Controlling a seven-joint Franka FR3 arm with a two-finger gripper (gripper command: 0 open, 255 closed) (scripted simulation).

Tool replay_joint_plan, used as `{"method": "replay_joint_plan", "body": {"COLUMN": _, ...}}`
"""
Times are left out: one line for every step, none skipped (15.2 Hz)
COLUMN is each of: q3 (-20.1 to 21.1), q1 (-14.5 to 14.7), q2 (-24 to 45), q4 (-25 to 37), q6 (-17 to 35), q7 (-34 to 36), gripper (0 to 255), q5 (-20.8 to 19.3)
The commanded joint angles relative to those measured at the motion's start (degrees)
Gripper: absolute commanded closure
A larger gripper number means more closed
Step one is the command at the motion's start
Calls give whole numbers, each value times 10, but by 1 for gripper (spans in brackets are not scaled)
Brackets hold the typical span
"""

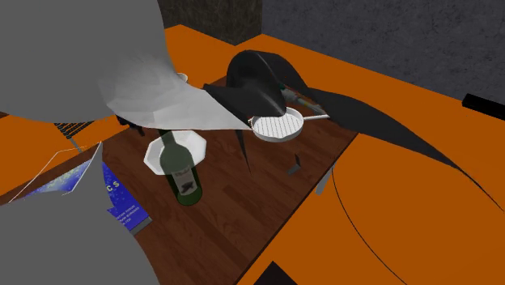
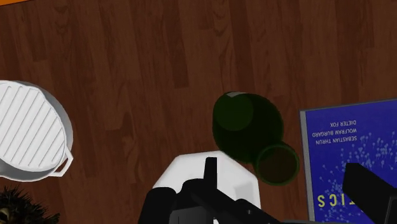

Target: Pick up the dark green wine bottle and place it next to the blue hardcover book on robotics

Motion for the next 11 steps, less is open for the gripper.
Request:
{"method": "replay_joint_plan", "body": {"q3": -1, "q1": -2, "q2": 2, "q4": 33, "q6": -31, "q7": 0, "gripper": 0, "q5": 0}}
{"method": "replay_joint_plan", "body": {"q3": -1, "q1": -5, "q2": 7, "q4": 59, "q6": -53, "q7": 0, "gripper": 0, "q5": 2}}
{"method": "replay_joint_plan", "body": {"q3": -1, "q1": -7, "q2": 11, "q4": 81, "q6": -70, "q7": 0, "gripper": 0, "q5": 3}}
{"method": "replay_joint_plan", "body": {"q3": -1, "q1": -7, "q2": 11, "q4": 81, "q6": -70, "q7": 0, "gripper": 0, "q5": 3}}
{"method": "replay_joint_plan", "body": {"q3": -1, "q1": -7, "q2": 11, "q4": 81, "q6": -70, "q7": 0, "gripper": 0, "q5": 3}}
{"method": "replay_joint_plan", "body": {"q3": -1, "q1": -7, "q2": 11, "q4": 81, "q6": -70, "q7": 0, "gripper": 0, "q5": 3}}
{"method": "replay_joint_plan", "body": {"q3": -1, "q1": -7, "q2": 11, "q4": 81, "q6": -70, "q7": 0, "gripper": 0, "q5": 3}}
{"method": "replay_joint_plan", "body": {"q3": -1, "q1": -7, "q2": 11, "q4": 81, "q6": -70, "q7": 0, "gripper": 0, "q5": 3}}
{"method": "replay_joint_plan", "body": {"q3": -1, "q1": -7, "q2": 11, "q4": 81, "q6": -70, "q7": 0, "gripper": 0, "q5": 3}}
{"method": "replay_joint_plan", "body": {"q3": -1, "q1": -7, "q2": 11, "q4": 81, "q6": -70, "q7": 0, "gripper": 0, "q5": 3}}
{"method": "replay_joint_plan", "body": {"q3": -1, "q1": -7, "q2": 11, "q4": 81, "q6": -70, "q7": 0, "gripper": 0, "q5": 3}}
